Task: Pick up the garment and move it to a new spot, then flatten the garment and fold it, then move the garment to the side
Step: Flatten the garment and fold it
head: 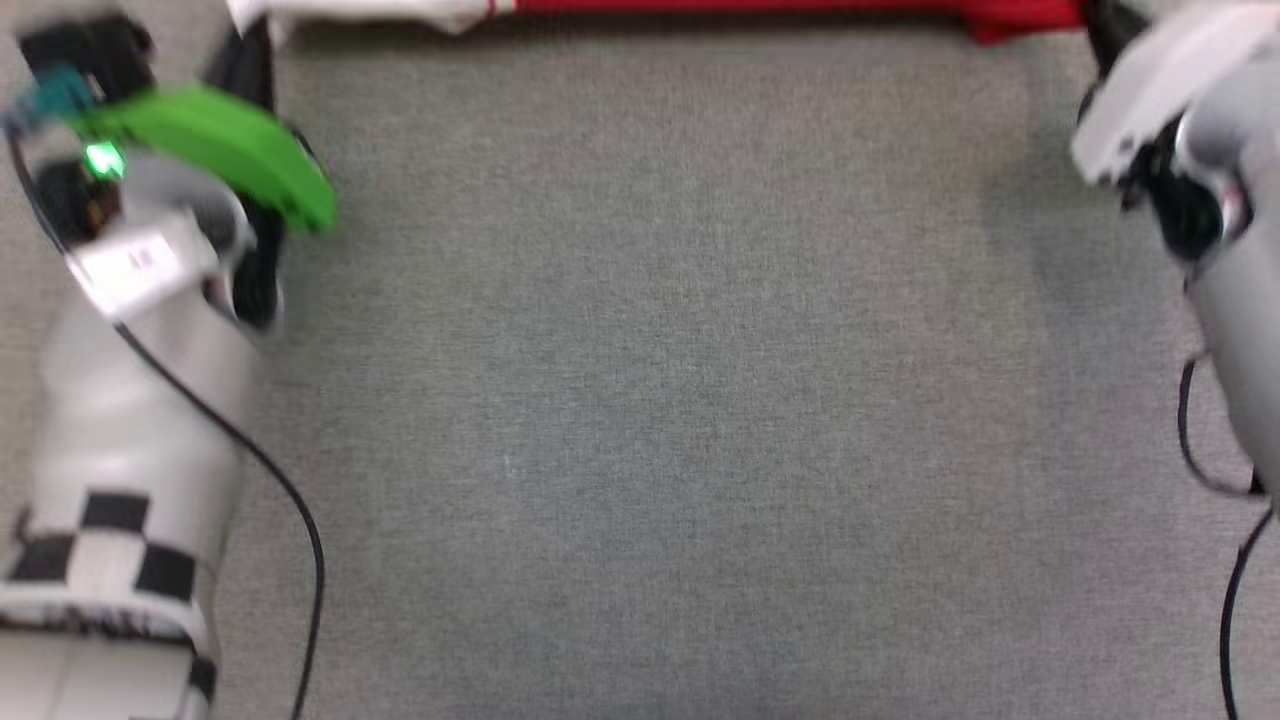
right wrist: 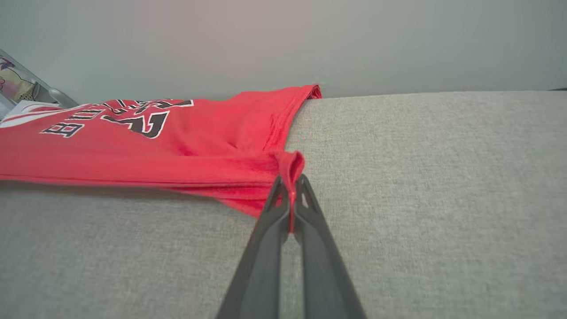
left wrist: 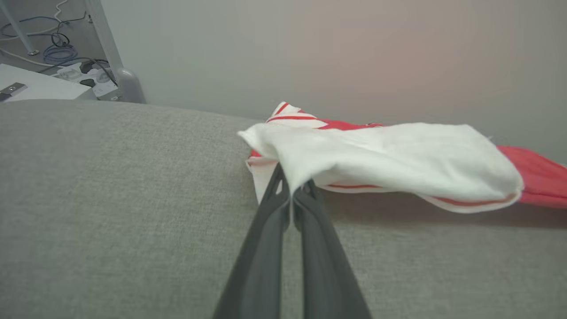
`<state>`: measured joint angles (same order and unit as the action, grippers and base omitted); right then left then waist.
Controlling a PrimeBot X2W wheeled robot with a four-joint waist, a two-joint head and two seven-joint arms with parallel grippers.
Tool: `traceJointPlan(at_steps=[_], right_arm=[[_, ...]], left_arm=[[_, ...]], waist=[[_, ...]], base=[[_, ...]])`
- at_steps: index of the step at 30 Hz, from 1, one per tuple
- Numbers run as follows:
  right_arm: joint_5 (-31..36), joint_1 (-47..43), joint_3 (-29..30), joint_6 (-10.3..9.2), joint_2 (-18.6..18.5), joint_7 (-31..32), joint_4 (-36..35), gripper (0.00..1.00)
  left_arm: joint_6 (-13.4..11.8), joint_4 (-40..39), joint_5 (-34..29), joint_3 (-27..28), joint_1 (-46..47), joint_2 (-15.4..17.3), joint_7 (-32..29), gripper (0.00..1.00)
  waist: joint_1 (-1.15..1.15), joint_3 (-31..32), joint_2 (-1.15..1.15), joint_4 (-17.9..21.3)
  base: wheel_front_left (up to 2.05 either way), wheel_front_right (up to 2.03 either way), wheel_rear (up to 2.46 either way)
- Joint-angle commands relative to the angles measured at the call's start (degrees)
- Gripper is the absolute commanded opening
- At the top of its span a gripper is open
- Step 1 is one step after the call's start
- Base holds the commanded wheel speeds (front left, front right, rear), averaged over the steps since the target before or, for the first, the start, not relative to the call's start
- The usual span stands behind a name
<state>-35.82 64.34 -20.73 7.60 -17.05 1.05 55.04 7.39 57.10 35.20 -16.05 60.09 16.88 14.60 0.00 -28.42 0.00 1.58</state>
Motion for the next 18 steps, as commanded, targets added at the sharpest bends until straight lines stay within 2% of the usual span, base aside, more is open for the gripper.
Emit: traceJointPlan(at_steps=[1,7,12,18], right_arm=[[-1.8,-3.1,-0.1,-0.11,-1.1,-1.0,-1.0,0.00],[-5.9,-15.9,-1.7,-0.11,-3.1,-4.2,-5.0,0.00],[-5.4,-25.9,-2.7,-0.11,-6.2,-7.0,-8.2,0.00],[-4.6,-37.2,-0.5,-0.11,-7.5,-8.4,-12.9,0.00]], left_arm=[[0.1,-2.1,0.8,0.6,-3.7,0.5,0.4,0.00],[-0.1,-12.5,0.4,3.3,-20.9,0.9,0.4,0.00],[-1.3,-20.7,-0.3,3.9,-34.8,0.0,0.4,0.00],[-4.8,-30.4,0.1,3.8,-48.0,-0.6,-0.1,0.00]], waist=[[0.00,5.2,0.00,-1.6],[0.00,12.3,0.00,-2.1],[0.00,17.4,0.00,-3.1],[0.00,21.0,0.00,-4.1]], base=[[0.00,0.00,0.00],[0.00,0.00,0.00],[0.00,0.00,0.00],[0.00,0.00,0.00]])
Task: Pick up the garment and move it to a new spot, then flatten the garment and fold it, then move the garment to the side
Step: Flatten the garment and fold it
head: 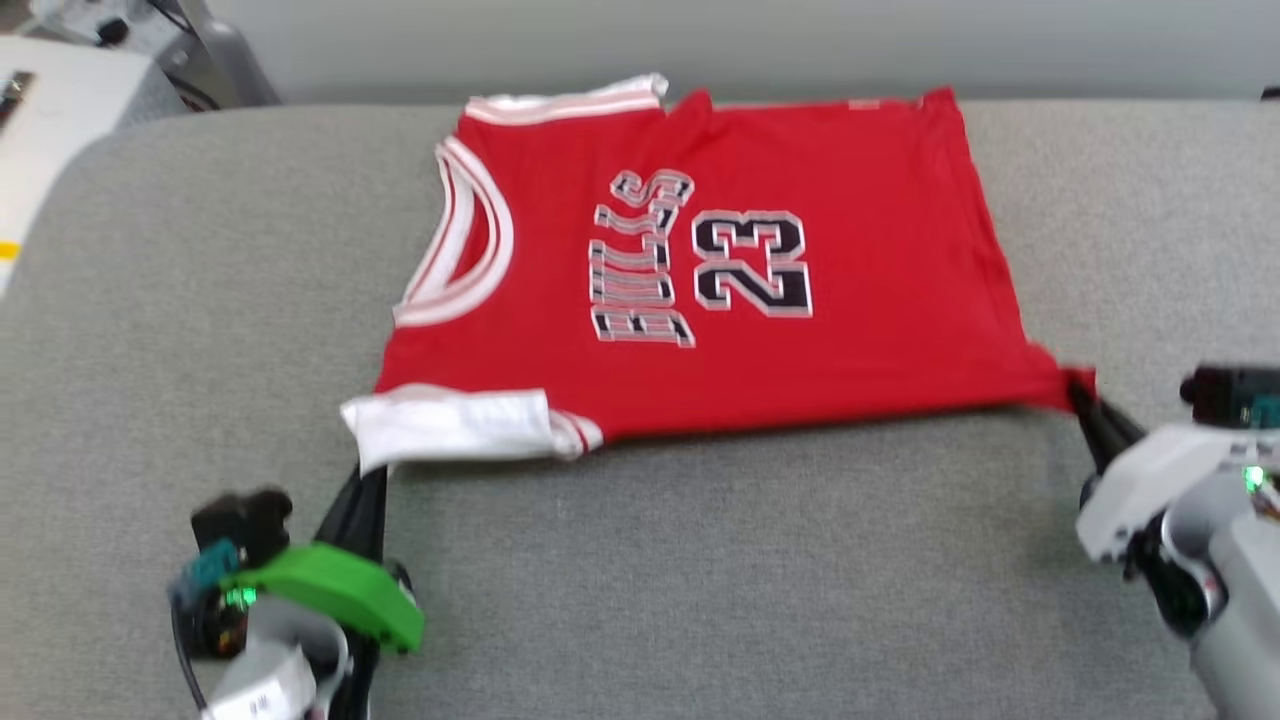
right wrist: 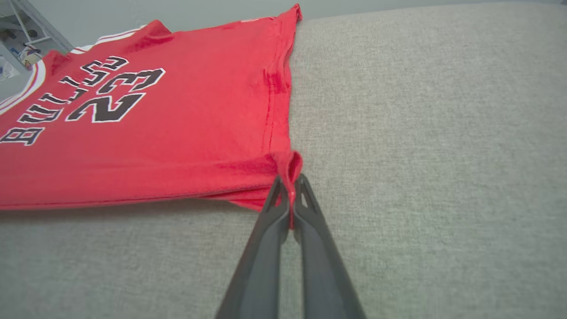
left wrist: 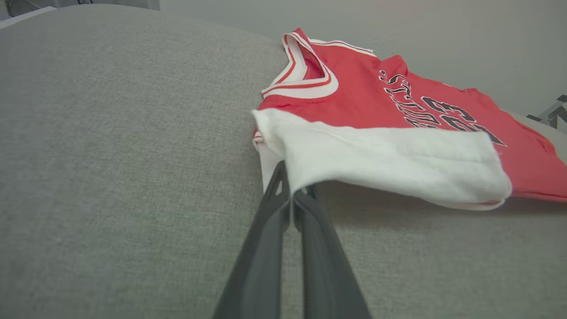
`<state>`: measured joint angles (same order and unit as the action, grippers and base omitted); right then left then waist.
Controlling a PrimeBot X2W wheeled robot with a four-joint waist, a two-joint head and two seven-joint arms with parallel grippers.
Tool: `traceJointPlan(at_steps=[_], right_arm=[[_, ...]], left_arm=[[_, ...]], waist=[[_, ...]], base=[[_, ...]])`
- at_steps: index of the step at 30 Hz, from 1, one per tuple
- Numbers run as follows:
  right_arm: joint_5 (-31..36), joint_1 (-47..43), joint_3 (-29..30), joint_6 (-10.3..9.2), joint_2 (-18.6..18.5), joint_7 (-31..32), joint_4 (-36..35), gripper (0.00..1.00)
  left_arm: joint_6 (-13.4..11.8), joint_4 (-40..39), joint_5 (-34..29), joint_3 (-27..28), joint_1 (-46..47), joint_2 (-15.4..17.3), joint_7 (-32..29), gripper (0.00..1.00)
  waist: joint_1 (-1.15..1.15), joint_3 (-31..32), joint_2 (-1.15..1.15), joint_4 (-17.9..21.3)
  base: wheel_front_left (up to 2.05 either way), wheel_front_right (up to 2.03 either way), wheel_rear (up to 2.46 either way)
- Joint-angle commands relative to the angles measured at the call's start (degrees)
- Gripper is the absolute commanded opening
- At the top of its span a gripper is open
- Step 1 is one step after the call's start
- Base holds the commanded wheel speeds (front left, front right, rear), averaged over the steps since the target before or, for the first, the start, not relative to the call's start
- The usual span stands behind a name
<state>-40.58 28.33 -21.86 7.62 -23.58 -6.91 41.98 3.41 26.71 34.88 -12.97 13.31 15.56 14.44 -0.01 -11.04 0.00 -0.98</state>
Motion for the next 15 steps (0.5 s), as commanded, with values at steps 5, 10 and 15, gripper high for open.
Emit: traceJointPlan(at_steps=[5,10,15], right_arm=[[2.7,-10.5,5.4,-0.13,-1.0,0.0,-3.6,0.00],[6.2,-20.2,12.7,-0.13,1.7,2.4,-9.9,0.00],[11.1,-31.6,20.5,-0.13,6.1,8.0,-20.2,0.00]], left_arm=[[-4.0,-9.1,1.0,0.7,-10.9,1.6,-2.9,0.00],[-7.8,-18.1,1.8,0.9,-19.1,2.3,-6.7,0.00],[-11.1,-26.1,2.1,1.1,-25.7,3.5,-10.3,0.00]], waist=[[0.01,6.1,0.00,-2.5],[0.01,8.6,0.00,-3.6],[0.01,9.9,0.00,-4.0]], base=[[0.00,0.00,0.00],[0.00,0.00,0.00],[0.00,0.00,0.00]])
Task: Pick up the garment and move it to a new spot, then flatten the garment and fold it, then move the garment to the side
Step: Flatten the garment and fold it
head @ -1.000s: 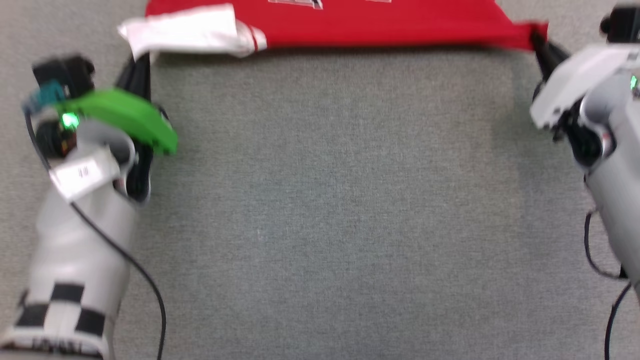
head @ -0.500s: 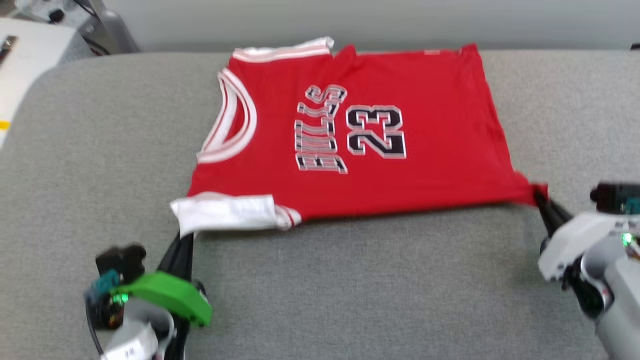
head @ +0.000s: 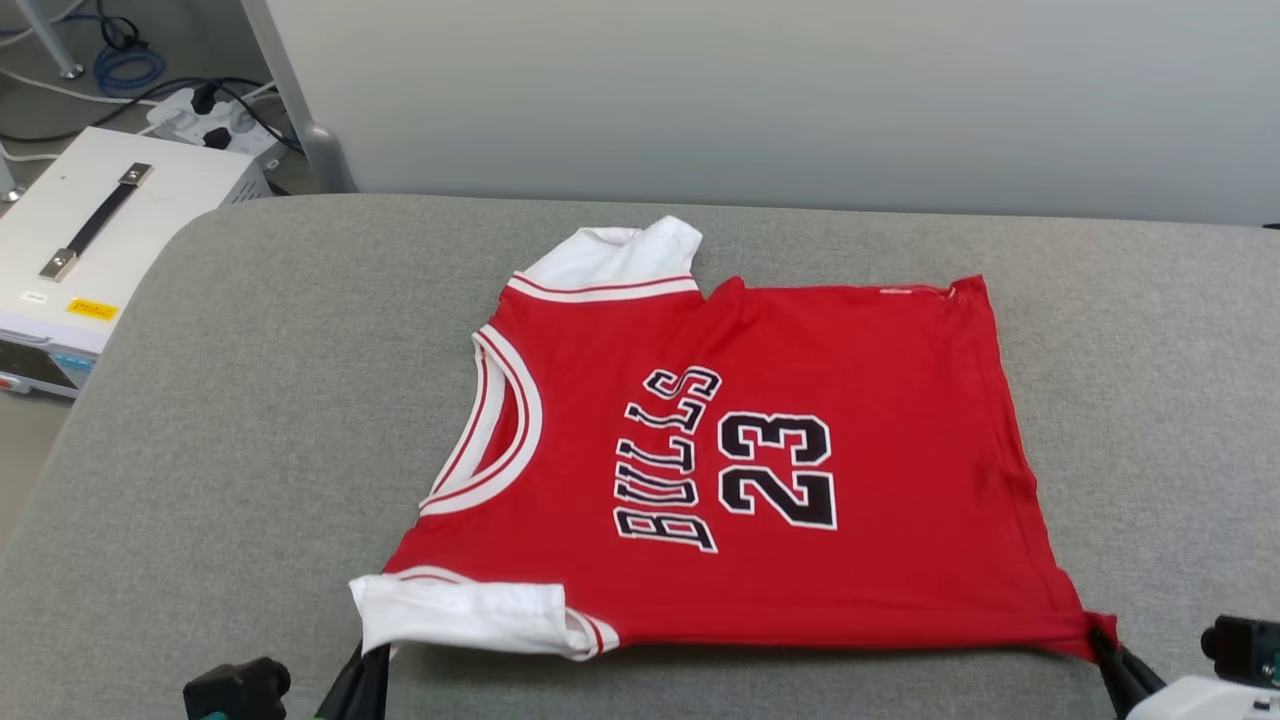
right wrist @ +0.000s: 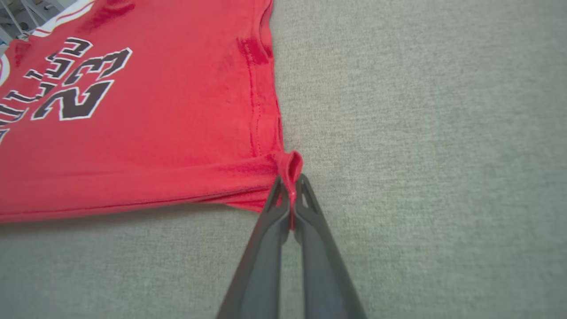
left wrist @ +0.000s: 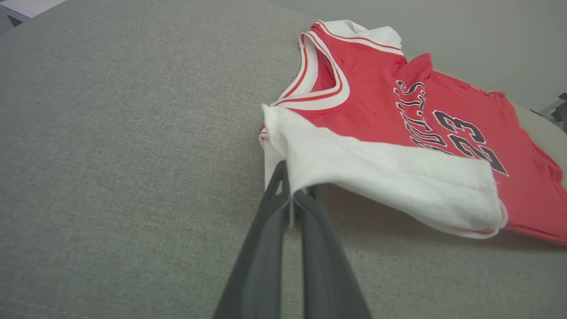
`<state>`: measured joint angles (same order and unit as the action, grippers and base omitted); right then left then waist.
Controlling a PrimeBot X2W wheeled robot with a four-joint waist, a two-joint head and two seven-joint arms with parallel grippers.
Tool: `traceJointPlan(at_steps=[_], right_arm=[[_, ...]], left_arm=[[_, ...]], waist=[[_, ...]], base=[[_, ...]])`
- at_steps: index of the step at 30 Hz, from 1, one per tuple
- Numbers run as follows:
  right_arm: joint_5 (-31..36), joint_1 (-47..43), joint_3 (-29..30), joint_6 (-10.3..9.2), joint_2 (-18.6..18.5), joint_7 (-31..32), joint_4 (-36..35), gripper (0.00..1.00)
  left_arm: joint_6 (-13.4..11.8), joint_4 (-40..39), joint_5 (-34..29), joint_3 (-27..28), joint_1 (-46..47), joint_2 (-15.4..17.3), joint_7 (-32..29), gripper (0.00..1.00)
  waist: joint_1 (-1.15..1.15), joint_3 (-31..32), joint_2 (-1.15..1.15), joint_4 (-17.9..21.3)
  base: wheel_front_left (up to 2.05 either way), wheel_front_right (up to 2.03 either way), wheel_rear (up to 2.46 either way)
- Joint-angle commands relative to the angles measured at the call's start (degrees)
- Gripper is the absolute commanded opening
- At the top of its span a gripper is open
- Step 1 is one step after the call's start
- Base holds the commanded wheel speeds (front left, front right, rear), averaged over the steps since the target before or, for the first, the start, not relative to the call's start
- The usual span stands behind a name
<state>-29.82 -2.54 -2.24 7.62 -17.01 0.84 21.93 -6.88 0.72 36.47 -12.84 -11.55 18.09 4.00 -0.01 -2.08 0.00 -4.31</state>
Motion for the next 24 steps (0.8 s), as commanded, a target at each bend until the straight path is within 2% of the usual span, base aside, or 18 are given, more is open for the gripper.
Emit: traceJointPlan(at_steps=[1,3,4,6,11,17,24], right_arm=[[1.3,-3.0,2.5,-0.13,0.7,1.9,-3.0,0.00],[2.9,-6.7,4.8,-0.13,2.8,5.5,-7.8,0.00],[4.5,-9.4,6.7,-0.13,4.7,8.5,-12.7,0.00],[6.2,-10.7,8.1,-0.13,6.1,11.4,-16.5,0.00],[8.7,-9.6,9.5,-0.13,8.0,16.4,-22.5,0.00],[10.2,-3.0,7.5,-0.13,6.7,19.6,-23.2,0.00],[10.1,7.0,5.1,-0.13,4.7,20.2,-18.2,0.00]], left_arm=[[-1.5,-1.7,0.8,1.1,-2.1,1.2,-0.8,0.00],[-2.5,-4.5,1.5,1.2,-3.9,1.2,-2.1,0.00],[-3.0,-6.6,2.0,1.1,-4.9,1.2,-3.4,0.00],[-3.4,-7.9,2.2,1.0,-4.9,1.2,-4.1,0.00],[-1.9,-7.5,1.9,-0.8,0.6,1.3,-6.0,0.00],[1.6,-1.6,1.0,-3.1,11.4,0.6,-6.6,0.00],[4.8,7.4,0.6,-3.8,21.8,-0.5,-5.0,0.00]], waist=[[0.01,0.9,0.00,-0.6],[0.01,0.9,0.00,-0.6],[0.01,0.8,0.00,-0.5],[0.01,0.4,0.00,-0.3],[0.01,-1.3,0.00,-0.4],[0.01,-4.5,0.00,0.5],[0.01,-9.1,0.00,1.5]], base=[[0.00,0.00,0.00],[0.00,0.00,0.00],[0.00,0.00,0.00],[0.00,0.00,0.00],[0.00,0.00,0.00],[0.00,0.00,0.00],[0.00,0.00,0.00]])
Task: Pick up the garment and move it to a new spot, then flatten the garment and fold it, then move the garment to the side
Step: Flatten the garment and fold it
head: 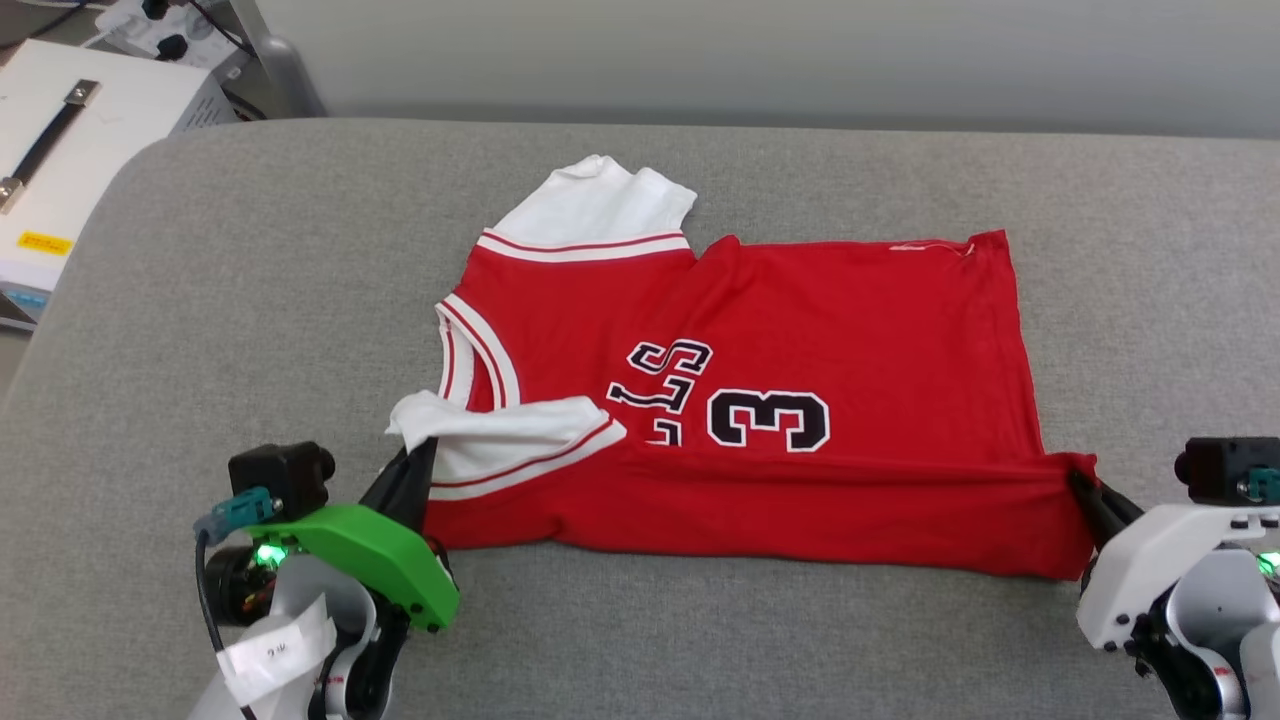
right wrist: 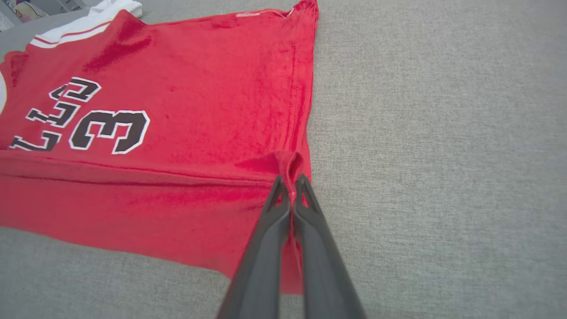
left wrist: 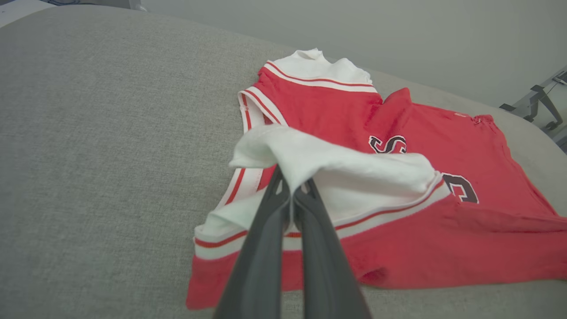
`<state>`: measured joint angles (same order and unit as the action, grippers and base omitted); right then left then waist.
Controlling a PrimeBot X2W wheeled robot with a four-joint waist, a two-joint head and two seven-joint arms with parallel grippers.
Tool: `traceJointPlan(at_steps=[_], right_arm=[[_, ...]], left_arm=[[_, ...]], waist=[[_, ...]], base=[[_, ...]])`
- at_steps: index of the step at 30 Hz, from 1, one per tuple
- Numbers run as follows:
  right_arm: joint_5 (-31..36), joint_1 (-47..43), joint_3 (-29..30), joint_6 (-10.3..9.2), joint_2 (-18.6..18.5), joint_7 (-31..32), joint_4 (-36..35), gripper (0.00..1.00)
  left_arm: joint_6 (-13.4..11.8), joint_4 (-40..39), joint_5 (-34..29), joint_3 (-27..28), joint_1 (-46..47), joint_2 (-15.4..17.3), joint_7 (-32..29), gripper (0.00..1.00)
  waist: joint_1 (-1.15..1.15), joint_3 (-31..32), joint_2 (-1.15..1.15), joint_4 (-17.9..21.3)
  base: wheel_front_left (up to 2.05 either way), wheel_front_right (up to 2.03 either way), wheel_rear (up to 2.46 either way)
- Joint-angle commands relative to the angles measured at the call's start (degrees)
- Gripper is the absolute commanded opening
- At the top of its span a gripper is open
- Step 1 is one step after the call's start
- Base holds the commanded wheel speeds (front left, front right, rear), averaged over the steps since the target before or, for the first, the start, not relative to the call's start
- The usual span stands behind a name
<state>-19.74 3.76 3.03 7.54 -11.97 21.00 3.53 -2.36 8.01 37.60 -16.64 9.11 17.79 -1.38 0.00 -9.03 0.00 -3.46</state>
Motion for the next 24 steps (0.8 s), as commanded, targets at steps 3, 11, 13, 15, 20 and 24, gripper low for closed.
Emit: traceJointPlan(at_steps=[3,11,13,15,20,24], right_arm=[[-0.4,4.5,-1.2,-0.05,-1.2,-0.2,3.1,0.00],[-1.7,9.8,-5.3,-0.05,-2.4,-2.4,11.8,0.00],[-2.3,10.3,-6.5,-0.05,-2.5,-3.3,13.8,0.00],[-2.8,10.7,-7.4,-0.05,-2.6,-4.6,15.4,0.00],[-5.2,10.2,-8.0,-0.05,-1.7,-12.8,17.1,1.00],[-3.7,8.3,-6.4,-0.05,-0.3,-23.5,15.0,1.00]], left_arm=[[1.6,4.2,-0.6,-0.3,5.2,-0.8,1.1,0.00],[4.7,16.4,0.5,-2.2,11.6,-2.7,-0.5,0.00],[5.4,19.0,0.9,-2.7,12.4,-3.1,-1.2,0.00],[6.1,21.0,1.3,-3.2,13.0,-3.4,-1.7,0.00],[6.7,24.2,1.9,-3.0,13.5,-4.0,1.0,1.00],[4.9,23.1,1.7,-0.8,12.0,-2.8,5.9,1.00]], waist=[[0.00,-4.5,0.00,0.5],[0.00,-7.3,0.00,0.5],[0.00,-7.4,0.00,0.5],[0.00,-7.3,0.00,0.5],[0.00,-4.6,0.00,0.4],[0.00,-1.1,0.00,0.8]], base=[[0.00,0.00,0.00],[0.00,0.00,0.00],[0.00,0.00,0.00],[0.00,0.00,0.00],[0.00,0.00,0.00],[0.00,0.00,0.00]])
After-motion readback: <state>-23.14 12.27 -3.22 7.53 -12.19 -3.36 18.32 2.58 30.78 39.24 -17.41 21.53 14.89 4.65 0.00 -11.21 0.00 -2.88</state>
